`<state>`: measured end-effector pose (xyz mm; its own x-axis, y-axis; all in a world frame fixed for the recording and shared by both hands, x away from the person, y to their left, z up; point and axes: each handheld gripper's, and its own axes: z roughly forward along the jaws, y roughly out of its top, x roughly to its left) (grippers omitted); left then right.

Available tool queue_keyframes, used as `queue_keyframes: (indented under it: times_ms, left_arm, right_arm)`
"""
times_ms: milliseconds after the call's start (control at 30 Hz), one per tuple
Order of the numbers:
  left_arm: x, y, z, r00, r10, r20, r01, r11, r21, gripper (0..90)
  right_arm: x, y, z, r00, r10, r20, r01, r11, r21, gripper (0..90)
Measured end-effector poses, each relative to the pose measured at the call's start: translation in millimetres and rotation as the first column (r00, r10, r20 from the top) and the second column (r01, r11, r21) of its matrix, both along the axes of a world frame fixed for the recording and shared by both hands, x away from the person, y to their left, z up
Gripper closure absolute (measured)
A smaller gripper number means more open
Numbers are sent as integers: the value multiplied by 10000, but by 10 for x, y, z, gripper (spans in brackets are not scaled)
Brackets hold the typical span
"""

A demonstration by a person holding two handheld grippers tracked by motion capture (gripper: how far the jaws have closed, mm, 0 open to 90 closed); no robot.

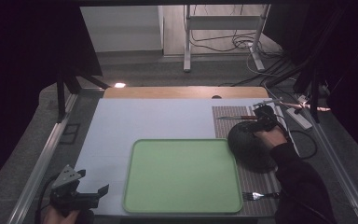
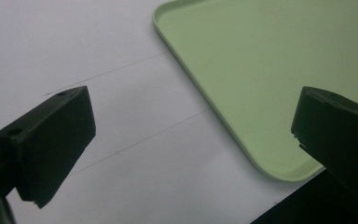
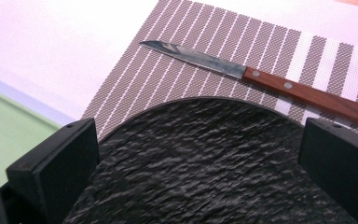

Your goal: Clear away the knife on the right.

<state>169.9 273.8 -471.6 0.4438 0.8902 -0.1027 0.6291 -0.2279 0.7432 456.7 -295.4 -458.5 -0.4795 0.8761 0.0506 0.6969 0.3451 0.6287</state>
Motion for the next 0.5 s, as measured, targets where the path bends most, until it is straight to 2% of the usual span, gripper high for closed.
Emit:
queue_keyframes:
  times_ms: [500]
  left_arm:
    - [5,-1,-1,10000,-18,-29,19,10000,42,0]
  right_arm:
    - [248,-101,-39,9990,-424,-125,423,9990,-122,0]
